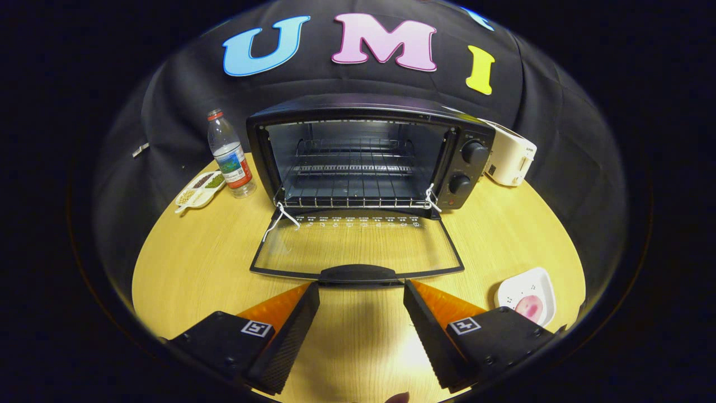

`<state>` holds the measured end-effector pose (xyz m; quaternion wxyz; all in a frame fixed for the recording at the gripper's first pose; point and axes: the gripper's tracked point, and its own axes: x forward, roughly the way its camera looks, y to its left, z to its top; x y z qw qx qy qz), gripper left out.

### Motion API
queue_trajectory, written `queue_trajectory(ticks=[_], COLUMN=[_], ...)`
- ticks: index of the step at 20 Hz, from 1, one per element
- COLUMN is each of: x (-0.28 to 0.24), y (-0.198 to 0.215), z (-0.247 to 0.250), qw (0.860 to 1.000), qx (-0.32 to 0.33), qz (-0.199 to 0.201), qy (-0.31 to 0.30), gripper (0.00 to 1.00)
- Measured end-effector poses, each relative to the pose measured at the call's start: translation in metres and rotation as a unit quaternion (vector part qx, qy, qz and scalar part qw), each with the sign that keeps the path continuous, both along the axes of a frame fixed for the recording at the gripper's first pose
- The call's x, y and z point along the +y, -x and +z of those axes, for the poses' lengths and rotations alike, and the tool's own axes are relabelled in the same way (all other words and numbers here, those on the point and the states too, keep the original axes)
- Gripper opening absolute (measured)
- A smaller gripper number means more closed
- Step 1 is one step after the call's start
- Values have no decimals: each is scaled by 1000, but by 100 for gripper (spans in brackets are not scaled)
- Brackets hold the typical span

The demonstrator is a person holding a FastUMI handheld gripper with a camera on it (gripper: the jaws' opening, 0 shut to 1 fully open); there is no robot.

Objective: Open the toaster oven, put the food inside, and close the toaster oven door.

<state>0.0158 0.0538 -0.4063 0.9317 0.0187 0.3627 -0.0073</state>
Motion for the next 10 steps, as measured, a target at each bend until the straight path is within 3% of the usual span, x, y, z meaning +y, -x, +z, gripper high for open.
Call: queue_trajectory(ticks=[6,10], x=[-28,-86], y=[21,42], z=[58,77], qw=[1000,997], qx=[-6,59], qz=[17,56], qy=[-26,-19], gripper=[99,98])
